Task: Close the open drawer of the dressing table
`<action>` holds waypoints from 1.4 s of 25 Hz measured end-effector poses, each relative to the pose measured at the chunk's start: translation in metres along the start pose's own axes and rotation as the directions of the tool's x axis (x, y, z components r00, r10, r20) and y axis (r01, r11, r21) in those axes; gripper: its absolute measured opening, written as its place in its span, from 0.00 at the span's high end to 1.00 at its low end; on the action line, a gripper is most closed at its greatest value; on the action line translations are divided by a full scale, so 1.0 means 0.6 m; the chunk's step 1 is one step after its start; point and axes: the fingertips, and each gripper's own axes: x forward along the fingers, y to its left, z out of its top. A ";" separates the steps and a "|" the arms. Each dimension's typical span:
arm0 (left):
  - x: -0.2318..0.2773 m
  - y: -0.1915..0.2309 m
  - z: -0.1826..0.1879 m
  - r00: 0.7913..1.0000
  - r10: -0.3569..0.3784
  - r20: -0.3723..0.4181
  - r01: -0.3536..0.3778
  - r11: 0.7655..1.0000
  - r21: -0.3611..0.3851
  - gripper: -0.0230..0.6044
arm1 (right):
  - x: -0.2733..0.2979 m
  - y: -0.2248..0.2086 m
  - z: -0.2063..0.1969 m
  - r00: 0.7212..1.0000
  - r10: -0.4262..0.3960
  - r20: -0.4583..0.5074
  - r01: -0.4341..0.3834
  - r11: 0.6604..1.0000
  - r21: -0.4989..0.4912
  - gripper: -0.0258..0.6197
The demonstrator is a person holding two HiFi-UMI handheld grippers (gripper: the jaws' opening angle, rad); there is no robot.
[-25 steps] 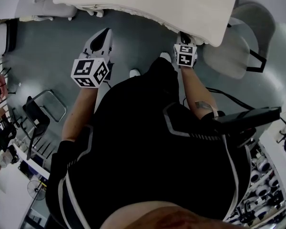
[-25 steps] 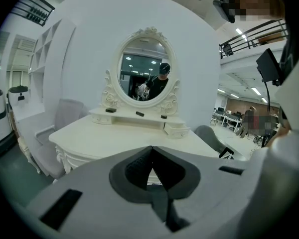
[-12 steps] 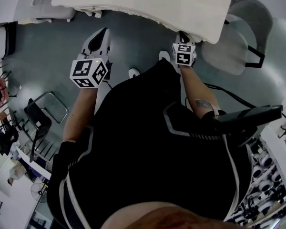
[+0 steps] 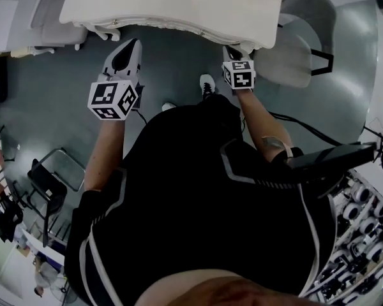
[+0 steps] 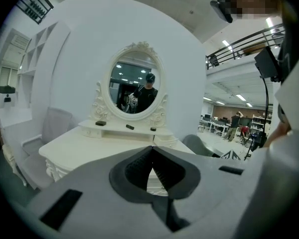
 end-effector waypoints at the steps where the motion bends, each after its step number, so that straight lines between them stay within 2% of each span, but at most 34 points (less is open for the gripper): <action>1: -0.003 -0.004 0.002 1.000 -0.020 0.006 0.020 1.000 0.007 0.96 | -0.008 0.000 0.013 1.000 -0.012 0.006 0.012 1.000 -0.003 0.95; 4: -0.009 -0.004 0.013 0.999 -0.043 0.028 0.043 0.999 0.012 0.96 | -0.038 -0.004 0.069 0.997 -0.042 0.061 0.042 0.999 0.006 0.95; 11: -0.035 0.013 0.052 0.995 -0.018 0.096 0.017 1.000 0.010 0.96 | -0.151 -0.012 0.205 0.971 -0.070 0.230 0.063 0.997 0.039 0.95; 16: -0.047 0.008 0.083 0.991 -0.016 0.134 0.018 1.000 -0.015 0.96 | -0.218 -0.007 0.267 0.958 -0.038 0.285 0.030 0.999 0.031 0.95; 20: -0.052 -0.007 0.107 0.984 -0.064 0.163 0.068 0.998 -0.016 0.96 | -0.264 0.001 0.306 0.945 -0.015 0.327 0.007 1.000 0.027 0.95; 23: -0.058 -0.011 0.125 0.982 -0.073 0.172 0.077 0.997 -0.019 0.96 | -0.301 0.010 0.337 0.931 0.003 0.364 -0.012 1.000 0.022 0.95; 29: -0.072 -0.015 0.188 0.968 -0.090 0.232 0.121 0.985 -0.123 0.96 | -0.380 0.020 0.408 0.897 0.021 0.441 -0.008 0.999 -0.031 0.95; 33: -0.075 -0.020 0.220 0.964 -0.098 0.249 0.105 0.994 -0.015 0.96 | -0.414 0.032 0.452 0.866 0.039 0.498 -0.018 0.999 -0.046 0.95; 35: -0.073 -0.023 0.233 0.956 -0.117 0.270 0.120 0.993 0.004 0.96 | -0.425 0.032 0.466 0.860 0.029 0.509 0.002 0.998 -0.060 0.95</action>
